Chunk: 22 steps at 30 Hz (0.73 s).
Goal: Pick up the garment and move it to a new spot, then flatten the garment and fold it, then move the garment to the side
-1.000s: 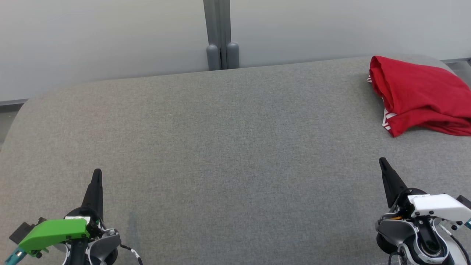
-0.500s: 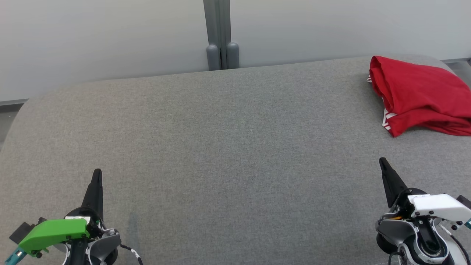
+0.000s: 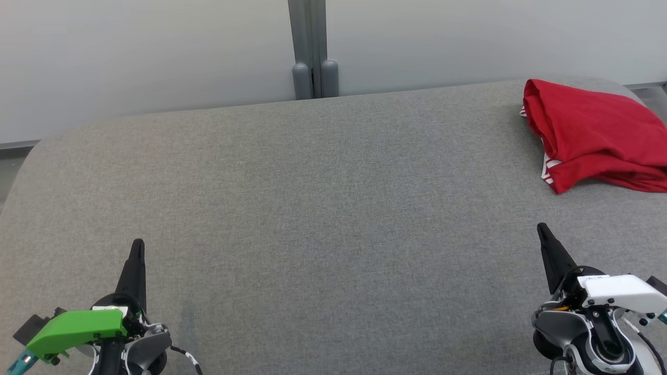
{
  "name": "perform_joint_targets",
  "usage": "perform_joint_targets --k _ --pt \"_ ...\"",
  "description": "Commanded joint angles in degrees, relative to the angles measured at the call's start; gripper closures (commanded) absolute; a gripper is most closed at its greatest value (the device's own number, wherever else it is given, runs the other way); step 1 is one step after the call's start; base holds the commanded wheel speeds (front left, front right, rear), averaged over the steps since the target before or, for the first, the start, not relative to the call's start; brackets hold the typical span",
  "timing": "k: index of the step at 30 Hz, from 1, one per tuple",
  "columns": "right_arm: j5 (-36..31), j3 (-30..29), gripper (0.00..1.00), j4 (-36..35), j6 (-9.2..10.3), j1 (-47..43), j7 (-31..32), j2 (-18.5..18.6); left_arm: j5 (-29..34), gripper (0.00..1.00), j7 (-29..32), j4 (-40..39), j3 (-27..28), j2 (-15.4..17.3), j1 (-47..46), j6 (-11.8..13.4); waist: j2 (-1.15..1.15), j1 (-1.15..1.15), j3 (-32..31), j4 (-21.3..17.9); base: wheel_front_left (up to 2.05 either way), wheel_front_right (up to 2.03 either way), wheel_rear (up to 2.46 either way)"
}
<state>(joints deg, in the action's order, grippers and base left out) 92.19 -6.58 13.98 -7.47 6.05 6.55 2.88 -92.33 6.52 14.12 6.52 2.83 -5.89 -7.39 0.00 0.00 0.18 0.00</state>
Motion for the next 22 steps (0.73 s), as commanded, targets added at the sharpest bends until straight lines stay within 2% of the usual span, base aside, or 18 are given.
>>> perform_joint_targets --k 1,22 --pt "0.32 -0.12 1.0 0.09 -0.04 0.35 0.24 -0.01 -0.16 1.0 0.22 -0.14 0.16 0.03 -0.64 -0.25 0.0 0.0 0.0 0.0 0.0 0.0 0.0" --pt "0.32 -0.13 1.0 0.09 -0.04 0.35 0.24 -0.01 -0.17 1.0 0.22 -0.14 0.15 0.03 -0.64 -0.25 0.0 0.0 0.0 0.0 0.0 0.0 0.0"
